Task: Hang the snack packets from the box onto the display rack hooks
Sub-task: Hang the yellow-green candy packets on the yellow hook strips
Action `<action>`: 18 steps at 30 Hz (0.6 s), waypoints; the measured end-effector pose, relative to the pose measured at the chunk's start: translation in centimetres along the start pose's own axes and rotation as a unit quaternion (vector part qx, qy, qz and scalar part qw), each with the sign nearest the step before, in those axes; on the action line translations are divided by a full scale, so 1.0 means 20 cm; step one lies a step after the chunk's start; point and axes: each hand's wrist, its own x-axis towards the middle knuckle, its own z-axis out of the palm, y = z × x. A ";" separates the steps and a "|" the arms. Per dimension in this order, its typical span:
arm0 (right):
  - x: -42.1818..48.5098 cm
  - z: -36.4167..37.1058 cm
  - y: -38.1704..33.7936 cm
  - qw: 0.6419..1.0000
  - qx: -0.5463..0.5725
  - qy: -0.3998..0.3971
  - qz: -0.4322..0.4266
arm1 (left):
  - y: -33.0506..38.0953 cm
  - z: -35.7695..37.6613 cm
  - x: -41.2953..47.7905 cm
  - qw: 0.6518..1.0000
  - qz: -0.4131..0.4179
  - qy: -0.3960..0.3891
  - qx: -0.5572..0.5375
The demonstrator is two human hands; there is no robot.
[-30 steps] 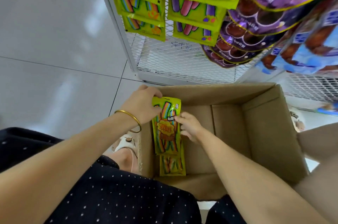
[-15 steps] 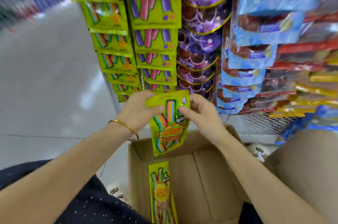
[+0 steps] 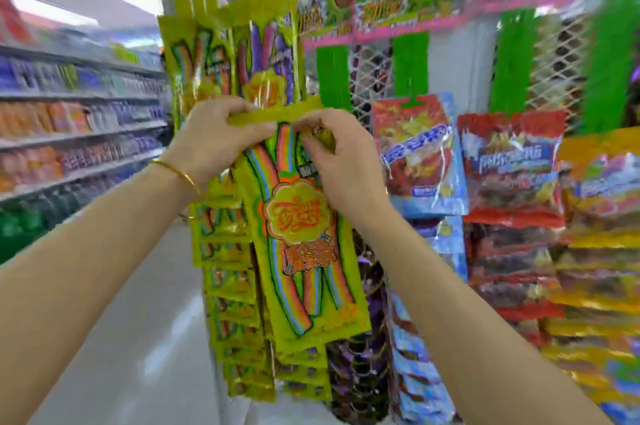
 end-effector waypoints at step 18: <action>1.17 0.42 -0.21 0.998 0.034 0.056 -0.025 | 0.25 -0.42 1.14 0.931 -0.066 0.350 0.087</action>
